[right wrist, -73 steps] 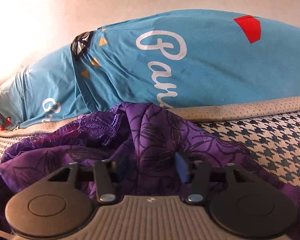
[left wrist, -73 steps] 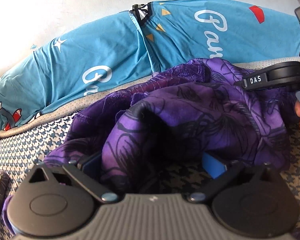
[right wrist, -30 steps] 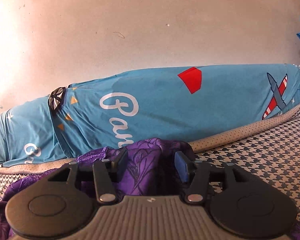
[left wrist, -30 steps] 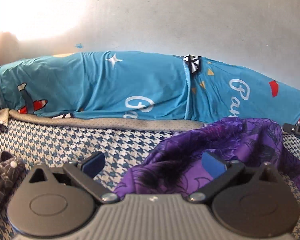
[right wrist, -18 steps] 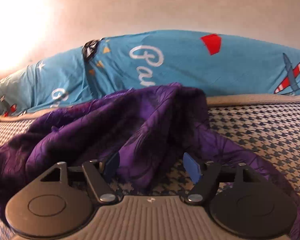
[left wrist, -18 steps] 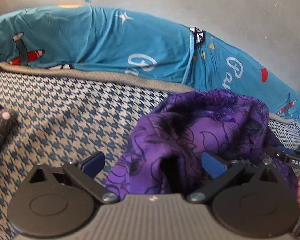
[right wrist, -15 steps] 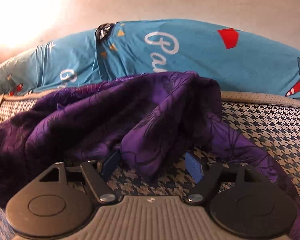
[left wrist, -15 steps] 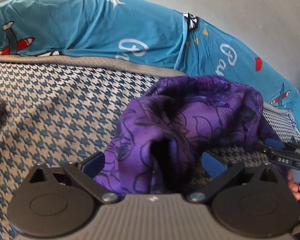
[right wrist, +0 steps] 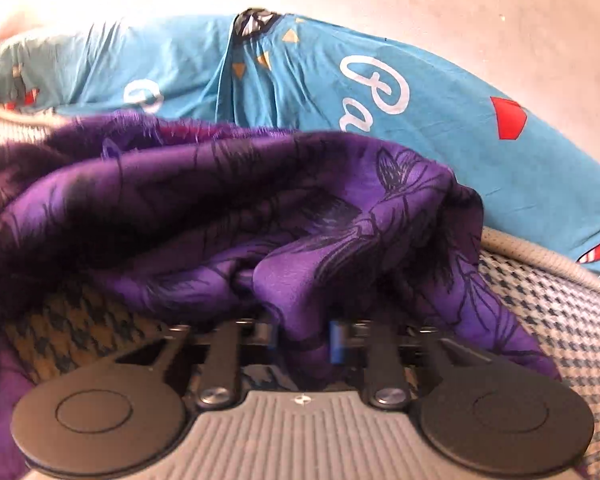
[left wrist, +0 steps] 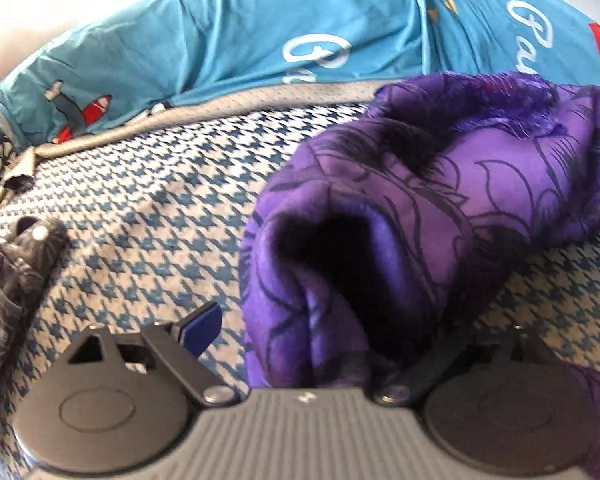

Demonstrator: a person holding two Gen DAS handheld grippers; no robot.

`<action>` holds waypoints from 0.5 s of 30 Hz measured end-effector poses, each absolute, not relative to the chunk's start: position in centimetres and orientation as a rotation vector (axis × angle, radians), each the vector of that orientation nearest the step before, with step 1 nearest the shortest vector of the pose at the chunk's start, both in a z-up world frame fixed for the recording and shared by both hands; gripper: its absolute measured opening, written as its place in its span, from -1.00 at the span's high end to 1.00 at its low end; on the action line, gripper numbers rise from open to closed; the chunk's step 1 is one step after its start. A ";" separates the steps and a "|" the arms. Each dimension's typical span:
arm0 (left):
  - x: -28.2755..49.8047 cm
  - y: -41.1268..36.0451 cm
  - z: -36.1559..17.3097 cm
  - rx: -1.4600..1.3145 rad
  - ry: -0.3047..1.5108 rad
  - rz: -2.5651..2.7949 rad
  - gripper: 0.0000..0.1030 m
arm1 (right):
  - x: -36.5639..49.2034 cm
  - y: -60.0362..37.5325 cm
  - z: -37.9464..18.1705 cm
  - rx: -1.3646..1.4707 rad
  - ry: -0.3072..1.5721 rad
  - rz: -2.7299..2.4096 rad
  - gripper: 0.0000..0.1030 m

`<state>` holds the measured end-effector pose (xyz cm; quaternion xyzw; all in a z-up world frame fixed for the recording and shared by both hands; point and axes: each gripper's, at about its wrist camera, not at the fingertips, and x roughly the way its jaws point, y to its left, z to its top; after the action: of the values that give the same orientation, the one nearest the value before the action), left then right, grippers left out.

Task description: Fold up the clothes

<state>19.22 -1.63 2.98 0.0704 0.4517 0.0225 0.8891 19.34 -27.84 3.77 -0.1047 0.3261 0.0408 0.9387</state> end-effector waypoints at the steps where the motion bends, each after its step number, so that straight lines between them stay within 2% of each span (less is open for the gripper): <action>1: 19.4 -1.6 3.3 0.167 0.909 0.091 -0.80 | 19.2 -28.1 4.4 -0.175 0.648 0.103 0.70; 5: 20.0 -1.0 4.8 0.219 0.790 0.272 -0.80 | 18.7 -29.8 6.9 0.018 0.573 0.205 0.73; 9: 20.0 -0.8 6.7 0.351 0.583 0.507 -0.80 | 18.6 -32.3 8.4 0.304 0.536 0.335 0.73; 11: 19.9 -0.6 7.8 0.413 0.471 0.600 -0.87 | 18.5 -33.5 8.6 0.430 0.515 0.399 0.73; 12: 20.0 -0.1 8.2 0.384 0.469 0.595 -0.99 | 18.6 -33.8 8.7 0.473 0.506 0.418 0.73; 15: 20.8 2.4 8.5 0.152 0.618 0.467 -0.99 | 18.9 -33.8 8.4 0.488 0.518 0.376 0.73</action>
<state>20.78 2.40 8.49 0.0739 0.3008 0.2277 0.9231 18.88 -33.77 8.42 0.2376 0.2523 0.1830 0.9200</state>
